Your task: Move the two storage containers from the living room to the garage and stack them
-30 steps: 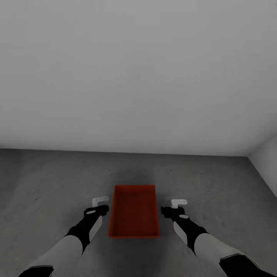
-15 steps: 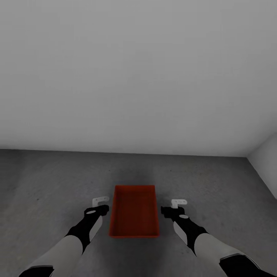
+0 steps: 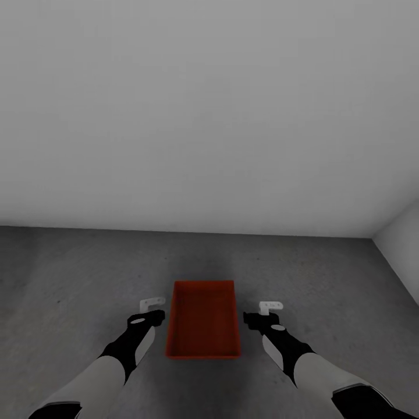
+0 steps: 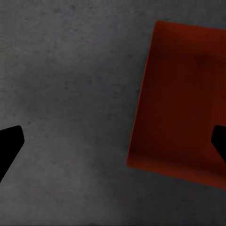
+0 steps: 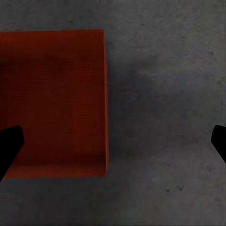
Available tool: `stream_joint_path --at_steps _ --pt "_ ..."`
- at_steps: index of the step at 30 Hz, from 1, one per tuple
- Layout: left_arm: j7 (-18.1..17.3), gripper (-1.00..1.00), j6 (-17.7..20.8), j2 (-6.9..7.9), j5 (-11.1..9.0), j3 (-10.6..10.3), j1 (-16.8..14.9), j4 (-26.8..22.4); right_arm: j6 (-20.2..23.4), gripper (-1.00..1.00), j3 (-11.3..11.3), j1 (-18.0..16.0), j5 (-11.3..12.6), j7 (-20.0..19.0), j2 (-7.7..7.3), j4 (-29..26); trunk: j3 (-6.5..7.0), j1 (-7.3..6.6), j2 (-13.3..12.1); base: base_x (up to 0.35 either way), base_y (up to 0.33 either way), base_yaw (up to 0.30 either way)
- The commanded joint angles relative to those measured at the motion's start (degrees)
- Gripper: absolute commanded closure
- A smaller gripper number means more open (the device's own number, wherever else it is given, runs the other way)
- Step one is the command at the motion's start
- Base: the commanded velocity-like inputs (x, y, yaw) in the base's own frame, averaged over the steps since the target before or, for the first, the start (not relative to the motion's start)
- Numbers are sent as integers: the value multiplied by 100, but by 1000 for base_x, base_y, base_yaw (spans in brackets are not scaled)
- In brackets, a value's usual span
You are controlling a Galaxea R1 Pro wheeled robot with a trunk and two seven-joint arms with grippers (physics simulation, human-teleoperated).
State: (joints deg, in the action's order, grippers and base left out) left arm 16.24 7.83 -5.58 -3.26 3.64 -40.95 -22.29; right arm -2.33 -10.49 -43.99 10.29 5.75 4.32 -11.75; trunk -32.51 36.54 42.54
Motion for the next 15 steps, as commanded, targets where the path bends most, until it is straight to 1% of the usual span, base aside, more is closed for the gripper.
stream_joint_path --at_steps 1,15 --pt "10 -100 25 -4 -34 20 0 -12 -20 -100 -49 -4 60 28 -1 6 14 -21 -37 0 0 0" --pt "10 -100 24 -4 -34 20 0 -12 15 -100 -49 -4 46 32 -16 6 265 -329 -599 0 0 0"
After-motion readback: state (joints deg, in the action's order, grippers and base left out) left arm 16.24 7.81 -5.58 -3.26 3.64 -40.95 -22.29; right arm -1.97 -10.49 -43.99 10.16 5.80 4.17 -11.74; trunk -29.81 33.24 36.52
